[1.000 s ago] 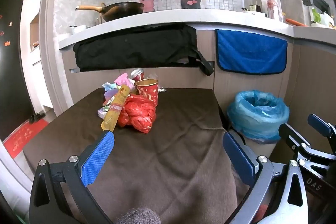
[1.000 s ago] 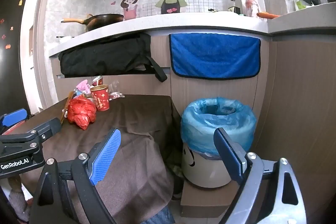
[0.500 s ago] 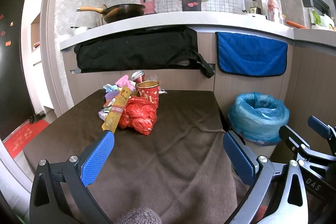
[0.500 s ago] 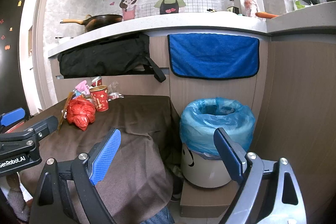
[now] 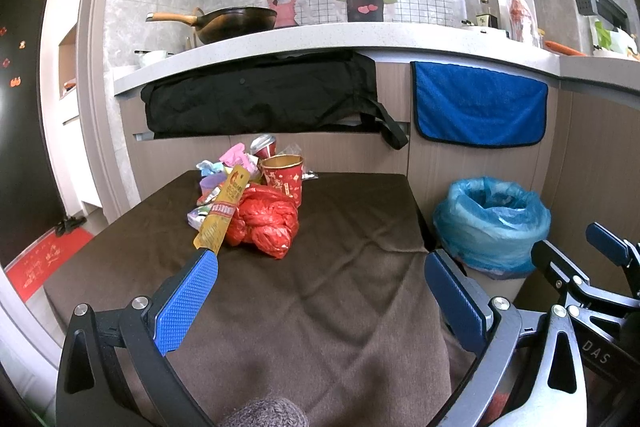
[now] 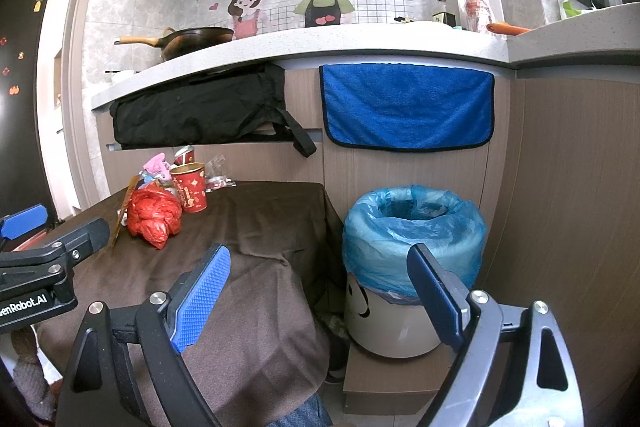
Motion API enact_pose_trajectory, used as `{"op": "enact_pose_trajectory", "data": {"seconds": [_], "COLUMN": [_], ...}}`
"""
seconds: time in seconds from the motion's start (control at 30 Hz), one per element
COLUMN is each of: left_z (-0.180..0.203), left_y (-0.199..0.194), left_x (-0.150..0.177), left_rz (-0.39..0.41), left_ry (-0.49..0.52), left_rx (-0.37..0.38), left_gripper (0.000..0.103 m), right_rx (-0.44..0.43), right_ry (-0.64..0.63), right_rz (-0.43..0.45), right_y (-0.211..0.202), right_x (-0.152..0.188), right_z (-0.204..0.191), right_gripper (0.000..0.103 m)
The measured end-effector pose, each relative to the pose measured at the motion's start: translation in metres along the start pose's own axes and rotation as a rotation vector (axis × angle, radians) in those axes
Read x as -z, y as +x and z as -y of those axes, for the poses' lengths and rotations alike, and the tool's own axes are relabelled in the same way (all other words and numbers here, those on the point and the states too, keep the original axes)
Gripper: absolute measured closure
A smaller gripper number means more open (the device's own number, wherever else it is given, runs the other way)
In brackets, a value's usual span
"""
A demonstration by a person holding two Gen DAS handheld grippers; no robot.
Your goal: Collect trash
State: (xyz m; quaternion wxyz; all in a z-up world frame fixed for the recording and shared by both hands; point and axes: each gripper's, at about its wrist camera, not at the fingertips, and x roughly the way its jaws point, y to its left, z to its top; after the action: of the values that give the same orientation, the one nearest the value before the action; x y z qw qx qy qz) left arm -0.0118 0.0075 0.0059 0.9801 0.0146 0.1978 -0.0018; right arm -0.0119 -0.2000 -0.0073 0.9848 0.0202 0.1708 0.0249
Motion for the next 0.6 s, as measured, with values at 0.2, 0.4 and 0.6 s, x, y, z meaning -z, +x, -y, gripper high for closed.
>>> {"op": "enact_pose_trajectory", "data": {"seconds": [0.2, 0.4, 0.6], "left_z": [0.0, -0.0002, -0.0005], "left_y": [0.0001, -0.0004, -0.0004], "left_x": [0.0008, 0.0008, 0.0013], "left_rz": [0.0, 0.0, 0.001], "left_ry": [0.0, 0.0, -0.001], "left_rx": [0.0, 0.001, 0.0], "left_gripper": [0.001, 0.001, 0.001], "right_rx": [0.0, 0.002, 0.001], "right_ry": [0.0, 0.001, 0.001], "right_rz": [0.0, -0.001, 0.0], "right_y": [0.0004, -0.0019, -0.0016], "right_x": [-0.0001, -0.0006, -0.0005], "right_z": [0.0007, 0.0016, 0.0019], "right_gripper": [0.015, 0.015, 0.015]}}
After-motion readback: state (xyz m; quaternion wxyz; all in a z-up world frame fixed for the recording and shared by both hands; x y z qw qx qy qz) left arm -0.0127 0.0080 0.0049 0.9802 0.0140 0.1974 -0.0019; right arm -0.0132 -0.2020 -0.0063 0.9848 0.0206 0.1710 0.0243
